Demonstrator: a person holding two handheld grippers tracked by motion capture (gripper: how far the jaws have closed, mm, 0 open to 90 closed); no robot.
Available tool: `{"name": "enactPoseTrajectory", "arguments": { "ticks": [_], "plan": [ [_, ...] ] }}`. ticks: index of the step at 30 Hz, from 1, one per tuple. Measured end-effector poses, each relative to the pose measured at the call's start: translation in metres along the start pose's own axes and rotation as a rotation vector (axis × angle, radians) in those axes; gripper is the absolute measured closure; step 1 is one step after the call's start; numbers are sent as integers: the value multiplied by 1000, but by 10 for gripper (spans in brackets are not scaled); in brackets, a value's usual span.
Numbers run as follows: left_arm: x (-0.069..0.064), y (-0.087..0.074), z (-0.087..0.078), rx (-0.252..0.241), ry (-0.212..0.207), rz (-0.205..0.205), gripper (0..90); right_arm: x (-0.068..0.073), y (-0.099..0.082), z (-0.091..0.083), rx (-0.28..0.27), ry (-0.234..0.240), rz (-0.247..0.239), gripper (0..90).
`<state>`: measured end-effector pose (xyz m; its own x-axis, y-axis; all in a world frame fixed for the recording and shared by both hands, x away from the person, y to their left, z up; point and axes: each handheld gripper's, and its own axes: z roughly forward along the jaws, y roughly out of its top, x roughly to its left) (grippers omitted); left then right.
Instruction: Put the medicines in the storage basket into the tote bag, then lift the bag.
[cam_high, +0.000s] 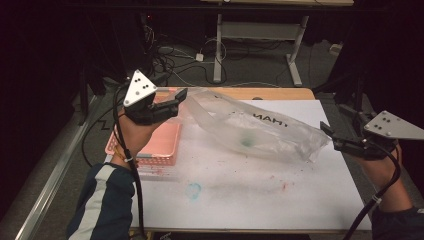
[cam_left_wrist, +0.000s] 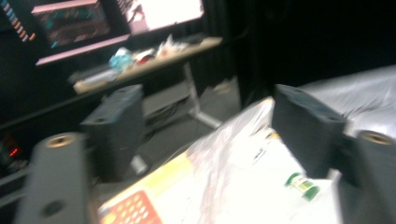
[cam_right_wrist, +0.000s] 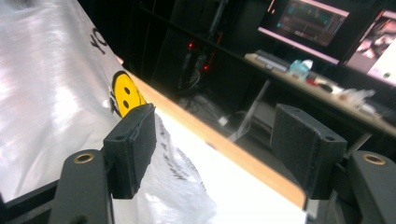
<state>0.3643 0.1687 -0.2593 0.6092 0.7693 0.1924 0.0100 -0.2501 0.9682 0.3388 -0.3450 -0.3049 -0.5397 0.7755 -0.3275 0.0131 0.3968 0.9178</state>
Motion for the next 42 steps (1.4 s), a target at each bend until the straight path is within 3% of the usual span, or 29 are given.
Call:
{"name": "enactPoseTrajectory", "arguments": {
  "ticks": [5, 11, 13, 16, 20, 25, 30, 32, 34, 37, 42],
  "plan": [
    [2, -3, -25, -8, 35, 57, 229, -1, -17, 7, 21, -16, 49, 326],
    [21, -7, -58, -64, 126, 6, 231, -4, -29, 15, 48, -18, 82, 323],
    [23, -15, -61, -35, 162, 20, 230, -5, -31, 17, 52, -23, 85, 323],
    [17, -39, -55, 34, 174, 46, 215, -5, -36, 19, 61, -29, 94, 317],
    [5, -79, -43, 118, 168, 69, 210, -5, -48, 21, 66, -43, 101, 312],
    [-3, -117, -38, 179, 138, 39, 210, 2, -63, 25, 79, -36, 95, 276],
    [-6, -138, -45, 178, 155, 33, 208, 11, -75, 25, 78, -28, 122, 250],
    [-9, -146, -48, 192, 132, 3, 178, 16, -79, 24, 95, -21, 115, 243],
    [-15, -153, -52, 215, 126, 20, 177, 22, -83, 21, 85, -13, 124, 242],
    [-19, -165, -55, 244, 84, -18, 154, 31, -91, 17, 92, -9, 117, 238],
    [-27, -176, -55, 274, 53, -31, 154, 47, -106, 14, 135, 21, 109, 229]
  ]
}}
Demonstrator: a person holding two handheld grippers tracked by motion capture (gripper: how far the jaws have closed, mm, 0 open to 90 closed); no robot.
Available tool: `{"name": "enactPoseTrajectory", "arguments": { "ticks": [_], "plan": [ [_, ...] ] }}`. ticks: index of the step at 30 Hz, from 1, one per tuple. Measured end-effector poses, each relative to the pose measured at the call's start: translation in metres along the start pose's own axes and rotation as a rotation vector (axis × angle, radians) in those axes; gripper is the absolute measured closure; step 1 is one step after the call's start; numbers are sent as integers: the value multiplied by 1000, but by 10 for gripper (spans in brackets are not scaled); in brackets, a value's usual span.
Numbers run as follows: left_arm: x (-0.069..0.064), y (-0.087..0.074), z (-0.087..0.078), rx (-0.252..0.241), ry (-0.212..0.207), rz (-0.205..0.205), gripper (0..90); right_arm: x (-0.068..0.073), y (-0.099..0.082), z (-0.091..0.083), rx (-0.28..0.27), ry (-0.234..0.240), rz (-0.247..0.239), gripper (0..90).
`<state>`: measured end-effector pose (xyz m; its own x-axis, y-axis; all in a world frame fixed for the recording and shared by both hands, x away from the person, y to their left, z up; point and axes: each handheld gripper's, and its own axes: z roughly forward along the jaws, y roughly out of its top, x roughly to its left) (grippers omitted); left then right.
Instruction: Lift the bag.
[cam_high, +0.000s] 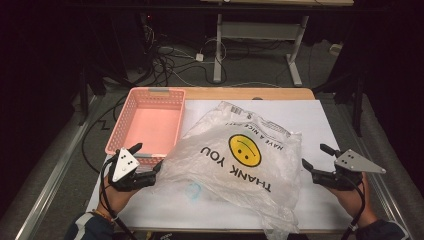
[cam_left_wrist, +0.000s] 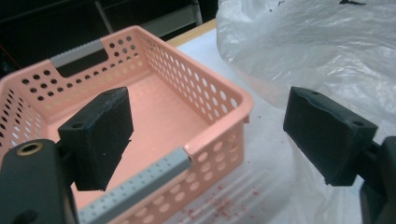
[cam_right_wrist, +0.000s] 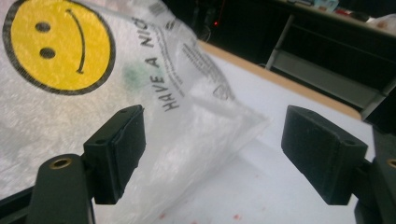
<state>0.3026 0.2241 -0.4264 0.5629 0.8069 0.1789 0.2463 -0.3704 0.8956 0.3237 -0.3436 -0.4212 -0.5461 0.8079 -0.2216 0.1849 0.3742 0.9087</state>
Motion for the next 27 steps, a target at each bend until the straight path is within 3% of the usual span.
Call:
{"name": "enactPoseTrajectory", "arguments": {
  "ticks": [8, 12, 27],
  "plan": [
    [-3, -10, 5, 28, -2, 5, 154, 11, -19, 3, 29, 27, -31, 220],
    [-6, -12, 7, 46, 11, 34, 154, 12, -18, 3, 10, 37, -33, 220],
    [-8, -13, 7, 48, 7, 40, 154, 15, -13, -2, -7, 25, -59, 220]
  ]
}}
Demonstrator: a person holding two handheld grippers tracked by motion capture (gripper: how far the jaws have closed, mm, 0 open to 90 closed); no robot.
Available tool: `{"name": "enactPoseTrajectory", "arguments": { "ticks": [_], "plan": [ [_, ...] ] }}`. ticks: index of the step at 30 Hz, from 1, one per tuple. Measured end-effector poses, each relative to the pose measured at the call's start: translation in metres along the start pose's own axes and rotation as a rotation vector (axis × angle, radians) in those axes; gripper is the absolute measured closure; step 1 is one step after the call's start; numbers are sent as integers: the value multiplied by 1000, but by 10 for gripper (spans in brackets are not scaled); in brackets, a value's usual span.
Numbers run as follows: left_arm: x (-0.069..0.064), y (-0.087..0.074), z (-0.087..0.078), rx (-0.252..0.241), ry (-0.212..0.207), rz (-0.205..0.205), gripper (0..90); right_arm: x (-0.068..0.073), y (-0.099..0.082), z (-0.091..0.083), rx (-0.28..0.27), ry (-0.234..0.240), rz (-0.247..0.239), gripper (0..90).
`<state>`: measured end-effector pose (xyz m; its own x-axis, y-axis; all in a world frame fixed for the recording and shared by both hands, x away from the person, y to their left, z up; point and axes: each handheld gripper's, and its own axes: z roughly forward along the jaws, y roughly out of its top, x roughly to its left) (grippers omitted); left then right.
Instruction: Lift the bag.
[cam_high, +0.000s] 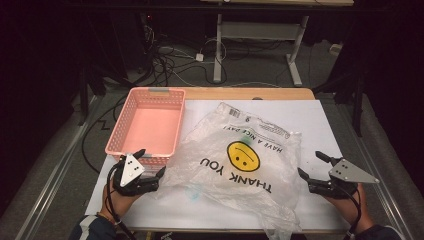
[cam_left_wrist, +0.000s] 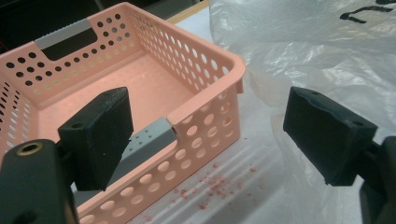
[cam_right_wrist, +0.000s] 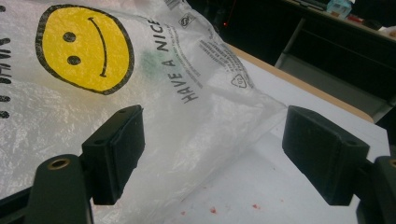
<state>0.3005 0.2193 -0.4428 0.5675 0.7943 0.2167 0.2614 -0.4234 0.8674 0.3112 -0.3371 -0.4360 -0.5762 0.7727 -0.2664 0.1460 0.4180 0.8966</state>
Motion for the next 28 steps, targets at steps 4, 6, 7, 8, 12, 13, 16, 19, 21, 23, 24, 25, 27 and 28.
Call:
{"name": "enactPoseTrajectory", "arguments": {
  "ticks": [4, 6, 7, 8, 12, 13, 16, 19, 21, 23, 24, 25, 27, 28],
  "plan": [
    [-1, 0, 0, 2, 0, 1, 154, 0, 2, -3, -7, -5, 1, 223],
    [-1, 0, 0, 8, 2, 8, 154, 0, 3, -3, -11, -4, 2, 223],
    [-1, 0, 1, 8, 1, 9, 154, 0, 3, -3, -10, -3, 2, 223],
    [-1, 0, 1, 7, 0, 8, 154, 0, 2, -3, -10, -3, 0, 223],
    [-2, 1, 2, 13, -4, 13, 154, 1, 2, -2, -5, 4, -3, 222],
    [-2, 1, 2, 15, -3, 16, 154, 1, 2, -2, -6, 4, -1, 222],
    [-2, 1, 3, 13, -3, 13, 154, 1, 2, -1, -3, 6, -6, 221],
    [-2, 1, 4, 14, -4, 12, 154, 1, 1, -1, -2, 5, -4, 221],
    [-2, 1, 4, 14, -4, 12, 154, 0, 1, -1, -3, 7, -2, 221],
    [-1, 2, 5, 15, -2, 13, 154, 0, 1, -1, -2, 7, -4, 221],
    [-1, 2, 5, 16, -4, 12, 154, 0, 1, 0, -1, 7, -5, 221],
    [-1, 2, 5, 16, -4, 12, 154, 0, 1, 0, 3, 4, -4, 221],
    [-1, 2, 5, 17, -2, 12, 154, 0, 0, 0, 4, 5, -9, 221],
    [-1, 2, 5, 17, -2, 11, 154, 0, 0, 0, 3, 6, -7, 221]
  ]
}}
